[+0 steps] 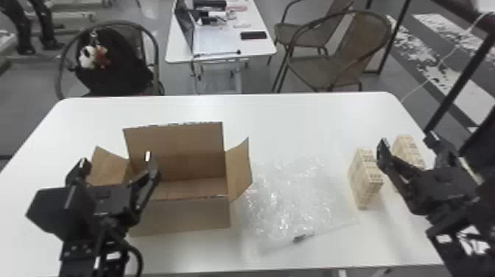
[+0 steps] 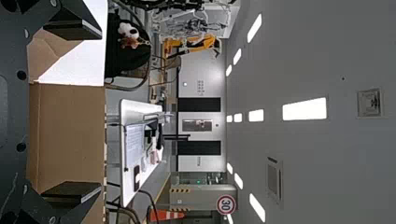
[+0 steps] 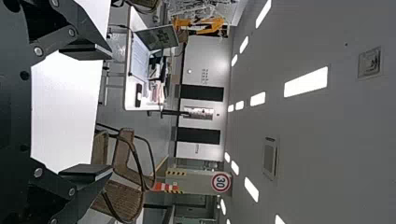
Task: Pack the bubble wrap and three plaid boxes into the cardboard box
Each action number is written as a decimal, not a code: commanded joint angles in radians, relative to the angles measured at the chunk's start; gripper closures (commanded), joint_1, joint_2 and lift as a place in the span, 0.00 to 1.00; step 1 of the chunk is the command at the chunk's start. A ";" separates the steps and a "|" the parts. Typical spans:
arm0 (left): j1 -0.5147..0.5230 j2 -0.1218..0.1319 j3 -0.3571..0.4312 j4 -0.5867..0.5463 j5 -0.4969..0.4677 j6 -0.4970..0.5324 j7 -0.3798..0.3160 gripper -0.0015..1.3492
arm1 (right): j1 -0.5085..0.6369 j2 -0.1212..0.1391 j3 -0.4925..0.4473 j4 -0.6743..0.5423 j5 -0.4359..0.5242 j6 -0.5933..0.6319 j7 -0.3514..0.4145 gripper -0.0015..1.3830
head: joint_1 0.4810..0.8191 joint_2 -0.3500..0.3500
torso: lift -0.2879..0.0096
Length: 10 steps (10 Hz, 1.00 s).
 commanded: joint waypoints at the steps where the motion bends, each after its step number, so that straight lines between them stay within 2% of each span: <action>1: 0.002 -0.003 0.000 0.000 0.000 0.000 0.000 0.12 | 0.000 0.000 0.000 -0.002 0.000 0.000 0.000 0.29 | 0.63 0.52 | 0.47; 8: 0.003 -0.003 0.003 0.000 0.003 0.005 0.000 0.12 | 0.000 0.000 0.000 -0.002 -0.003 0.003 0.000 0.29 | 0.63 0.52 | 0.47; 10: 0.011 -0.003 0.040 -0.040 0.001 0.040 -0.001 0.12 | 0.000 0.000 0.000 -0.002 -0.003 0.003 0.000 0.29 | 0.63 0.52 | 0.47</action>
